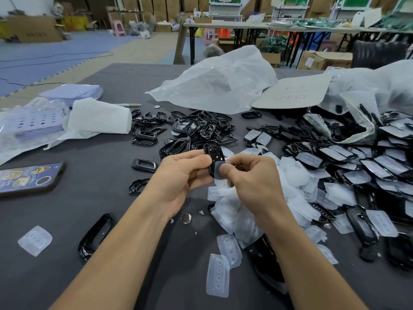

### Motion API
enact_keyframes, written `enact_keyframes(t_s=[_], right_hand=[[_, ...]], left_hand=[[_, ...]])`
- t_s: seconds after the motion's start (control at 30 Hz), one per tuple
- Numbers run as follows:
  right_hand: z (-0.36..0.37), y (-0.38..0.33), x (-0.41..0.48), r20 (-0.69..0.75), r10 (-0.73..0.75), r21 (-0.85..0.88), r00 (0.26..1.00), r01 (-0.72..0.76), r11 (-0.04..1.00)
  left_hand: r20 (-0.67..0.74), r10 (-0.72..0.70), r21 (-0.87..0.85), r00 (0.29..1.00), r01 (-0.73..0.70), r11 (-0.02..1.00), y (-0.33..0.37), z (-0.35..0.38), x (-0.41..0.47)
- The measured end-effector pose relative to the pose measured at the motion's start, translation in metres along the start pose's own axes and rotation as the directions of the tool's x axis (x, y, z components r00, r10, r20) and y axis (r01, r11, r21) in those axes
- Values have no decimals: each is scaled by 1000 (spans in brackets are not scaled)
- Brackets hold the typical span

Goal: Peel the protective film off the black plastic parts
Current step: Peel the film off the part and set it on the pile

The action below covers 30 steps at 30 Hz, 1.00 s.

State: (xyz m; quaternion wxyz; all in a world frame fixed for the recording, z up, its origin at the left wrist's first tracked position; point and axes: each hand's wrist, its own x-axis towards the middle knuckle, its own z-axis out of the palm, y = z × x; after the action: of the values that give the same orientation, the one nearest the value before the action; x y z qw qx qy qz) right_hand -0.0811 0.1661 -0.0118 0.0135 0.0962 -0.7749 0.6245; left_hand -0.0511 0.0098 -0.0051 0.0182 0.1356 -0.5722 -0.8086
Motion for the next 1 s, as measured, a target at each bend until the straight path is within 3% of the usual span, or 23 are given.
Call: enact_keyframes(t_s=[0.4,0.57,0.7,0.8,0.93,1.0], right_hand=[[2,-1,-4,36,-33,-33,999,34,999],[3,-1,-4,24,-43,-28,999,44,999],[1,-4,-3,-58,-33,53,998,36,998],[-5,-7,-1,-101,61,223,993,-37,974],[-7,-16,-3,-14,138,439,990,-118,891],[-8,-17,-3,-6,163,467,987,-141,873]], left_hand=[[-321,153,160,935,-106,981,-7,13,2],[-346,167,159,923,-118,980,-7,14,2],[-334,138,114,932,-105,988,-4,11,2],[-325,112,96,939,-85,992,-4,9,2],[-299,113,138,947,-74,988,-5,8,1],[-266,121,171,957,-77,982,-5,9,0]])
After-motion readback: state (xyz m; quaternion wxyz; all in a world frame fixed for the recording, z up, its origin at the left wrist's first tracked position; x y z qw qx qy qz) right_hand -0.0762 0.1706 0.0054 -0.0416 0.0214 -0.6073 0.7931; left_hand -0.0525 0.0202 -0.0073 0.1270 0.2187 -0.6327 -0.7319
